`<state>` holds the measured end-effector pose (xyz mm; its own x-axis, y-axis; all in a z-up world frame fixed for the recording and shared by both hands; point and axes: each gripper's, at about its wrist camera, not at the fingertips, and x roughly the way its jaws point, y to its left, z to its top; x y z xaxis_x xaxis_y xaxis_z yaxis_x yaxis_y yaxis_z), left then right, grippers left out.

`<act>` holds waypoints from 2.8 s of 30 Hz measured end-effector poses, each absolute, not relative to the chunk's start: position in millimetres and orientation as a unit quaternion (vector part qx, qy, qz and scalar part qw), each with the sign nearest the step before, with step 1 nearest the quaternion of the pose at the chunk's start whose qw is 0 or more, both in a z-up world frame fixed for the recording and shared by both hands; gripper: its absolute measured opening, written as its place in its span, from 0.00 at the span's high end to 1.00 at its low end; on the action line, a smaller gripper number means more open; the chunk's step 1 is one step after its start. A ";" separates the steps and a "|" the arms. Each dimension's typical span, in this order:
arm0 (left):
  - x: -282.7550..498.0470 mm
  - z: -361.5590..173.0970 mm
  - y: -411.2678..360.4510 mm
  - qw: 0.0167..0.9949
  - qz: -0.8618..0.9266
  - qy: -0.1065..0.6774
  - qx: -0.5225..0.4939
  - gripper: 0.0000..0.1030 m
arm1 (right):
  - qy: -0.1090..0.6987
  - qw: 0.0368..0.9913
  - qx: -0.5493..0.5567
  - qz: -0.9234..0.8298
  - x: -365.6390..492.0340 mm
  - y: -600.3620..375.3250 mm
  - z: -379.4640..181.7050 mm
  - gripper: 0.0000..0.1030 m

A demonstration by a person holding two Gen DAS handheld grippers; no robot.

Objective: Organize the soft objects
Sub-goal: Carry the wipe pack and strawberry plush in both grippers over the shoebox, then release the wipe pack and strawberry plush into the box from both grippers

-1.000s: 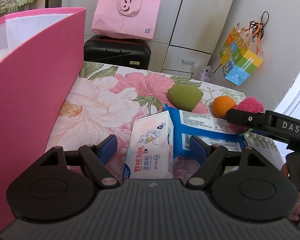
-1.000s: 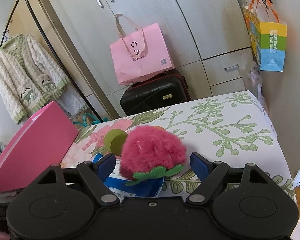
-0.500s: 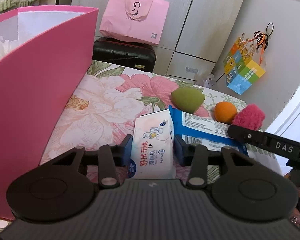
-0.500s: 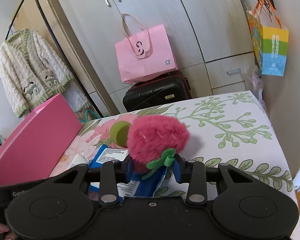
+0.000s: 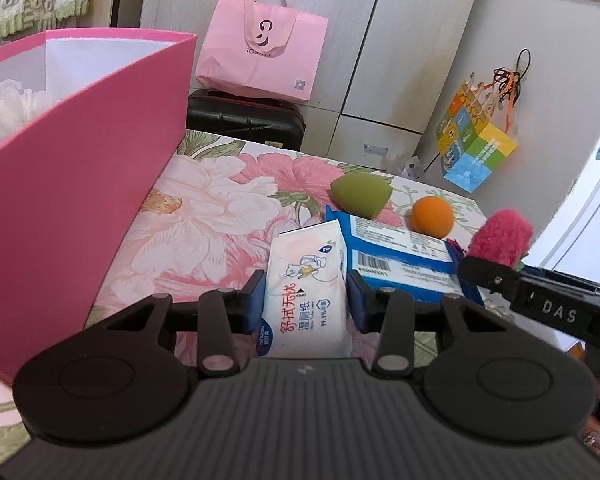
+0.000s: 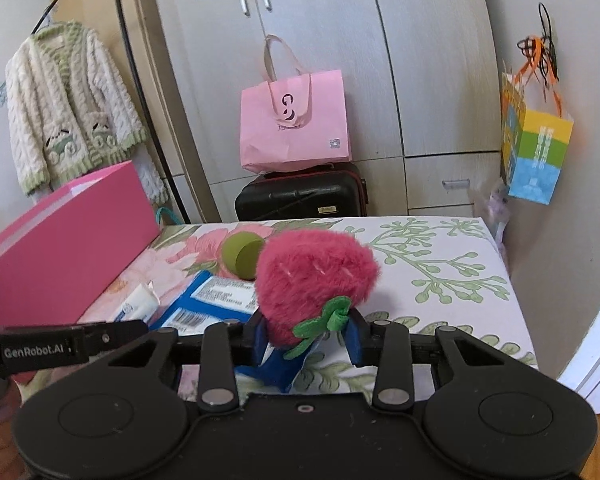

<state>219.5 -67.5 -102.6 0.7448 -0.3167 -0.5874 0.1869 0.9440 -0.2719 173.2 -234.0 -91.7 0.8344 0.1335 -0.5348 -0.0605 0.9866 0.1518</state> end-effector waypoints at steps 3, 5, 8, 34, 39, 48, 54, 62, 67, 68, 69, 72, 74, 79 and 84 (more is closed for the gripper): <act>208.9 -99.2 -64.1 0.930 -0.139 0.326 -0.096 0.60 | 0.282 0.957 0.041 0.055 160.0 -226.2 -87.7 0.59; 201.6 -96.1 -60.8 0.931 -0.142 0.323 -0.096 0.60 | 0.281 0.957 0.030 0.061 151.0 -221.4 -84.2 0.59; 191.4 -92.4 -56.8 0.930 -0.148 0.322 -0.093 0.60 | 0.283 0.957 0.011 0.071 135.4 -211.7 -79.8 0.59; 102.1 -78.3 4.7 0.903 -0.213 0.369 -0.062 0.60 | 0.362 0.909 -0.046 0.201 58.7 -125.9 -59.2 0.59; 84.2 -74.4 34.2 0.901 -0.205 0.378 -0.052 0.60 | 0.378 0.893 -0.052 0.238 52.3 -101.5 -53.8 0.59; 62.9 -49.5 81.5 0.910 -0.193 0.365 -0.040 0.60 | 0.364 0.888 -0.033 0.279 45.7 -61.9 -45.9 0.59; 51.5 -23.8 102.3 0.924 -0.182 0.335 -0.035 0.60 | 0.339 0.891 -0.037 0.300 46.3 -40.9 -26.7 0.59; 56.7 6.3 120.3 0.940 -0.165 0.296 -0.026 0.60 | 0.307 0.894 -0.046 0.323 60.4 -20.5 3.4 0.59; 73.3 21.1 133.2 0.948 -0.164 0.270 -0.051 0.60 | 0.286 0.899 -0.044 0.330 79.3 -11.9 22.4 0.59; 77.1 23.4 134.7 0.949 -0.162 0.264 -0.055 0.60 | 0.283 0.899 -0.043 0.330 84.3 -10.6 25.3 0.59; 81.7 26.0 136.2 0.951 -0.161 0.258 -0.059 0.60 | 0.280 0.900 -0.044 0.331 89.6 -8.9 28.6 0.59; 101.7 33.2 139.5 0.953 -0.165 0.244 -0.067 0.60 | 0.269 0.904 -0.048 0.327 110.9 -5.2 37.1 0.59; 119.3 36.9 141.0 0.954 -0.169 0.239 -0.071 0.60 | 0.259 0.910 -0.060 0.319 127.0 -2.4 40.5 0.59; 170.6 35.4 140.7 0.951 -0.167 0.249 -0.080 0.60 | 0.269 0.911 -0.085 0.300 182.1 5.5 38.3 0.59; 230.5 20.5 138.3 0.942 -0.140 0.293 -0.088 0.60 | 0.290 0.897 -0.112 0.314 235.3 20.2 32.4 0.59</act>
<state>230.5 138.3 20.5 0.7897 -0.3146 -0.5266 0.2112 0.9454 -0.2481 235.3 20.2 32.4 0.6351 0.4983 -0.5902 -0.6280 0.7780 -0.0190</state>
